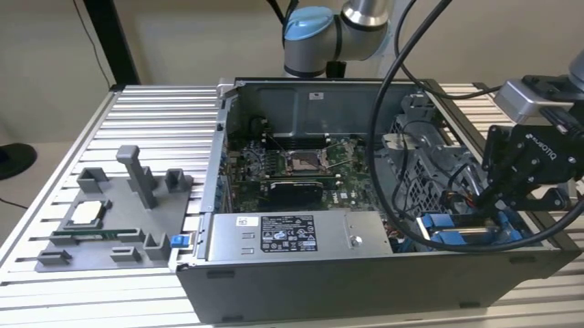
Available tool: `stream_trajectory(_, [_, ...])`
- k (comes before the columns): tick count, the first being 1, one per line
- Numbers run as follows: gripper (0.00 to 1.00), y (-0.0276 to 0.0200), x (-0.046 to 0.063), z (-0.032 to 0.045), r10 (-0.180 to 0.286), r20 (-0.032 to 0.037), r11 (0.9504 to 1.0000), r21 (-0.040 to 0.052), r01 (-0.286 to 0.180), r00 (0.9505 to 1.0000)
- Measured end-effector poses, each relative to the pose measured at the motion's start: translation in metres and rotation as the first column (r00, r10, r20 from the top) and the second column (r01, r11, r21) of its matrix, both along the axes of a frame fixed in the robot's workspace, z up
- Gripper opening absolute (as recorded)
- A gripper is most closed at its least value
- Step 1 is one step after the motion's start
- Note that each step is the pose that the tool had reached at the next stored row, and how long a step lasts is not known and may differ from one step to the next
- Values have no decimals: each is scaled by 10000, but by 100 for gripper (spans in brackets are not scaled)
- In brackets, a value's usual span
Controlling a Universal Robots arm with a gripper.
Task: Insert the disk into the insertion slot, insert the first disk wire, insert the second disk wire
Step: 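Insert the first disk wire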
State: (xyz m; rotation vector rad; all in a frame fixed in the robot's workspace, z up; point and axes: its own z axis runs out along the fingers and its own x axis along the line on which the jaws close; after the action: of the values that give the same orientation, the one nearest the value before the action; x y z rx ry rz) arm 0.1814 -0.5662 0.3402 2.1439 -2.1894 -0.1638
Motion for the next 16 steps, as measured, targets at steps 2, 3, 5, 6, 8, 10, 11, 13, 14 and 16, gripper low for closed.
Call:
stream_trajectory(2, [0, -1, 0, 0, -37, 3, 10000, 2, 37, 10000])
stream_trajectory(3, [0, -1, -1, 0, -56, 7, 10000, 3, 56, 10000])
stream_trajectory(5, [0, -2, -4, -1, -92, 25, 10000, 6, 92, 10000])
stream_trajectory(6, [0, -3, -6, -1, -109, 37, 9999, 9, 109, 9999])
stream_trajectory(8, [0, -2, -7, -1, -146, 53, 9999, 12, 145, 9999])
stream_trajectory(10, [0, -3, -11, 0, -196, 67, 9998, 11, 195, 9998])
stream_trajectory(11, [0, -3, -13, -1, -217, 73, 9998, 11, 217, 9997])
stream_trajectory(13, [0, -2, -18, -3, -252, 80, 9997, 13, 252, 9996])
stream_trajectory(14, [0, -2, -18, -3, -269, 82, 9996, 11, 269, 9996])
stream_trajectory(16, [0, -2, -19, -7, -290, 88, 9996, 11, 290, 9995])
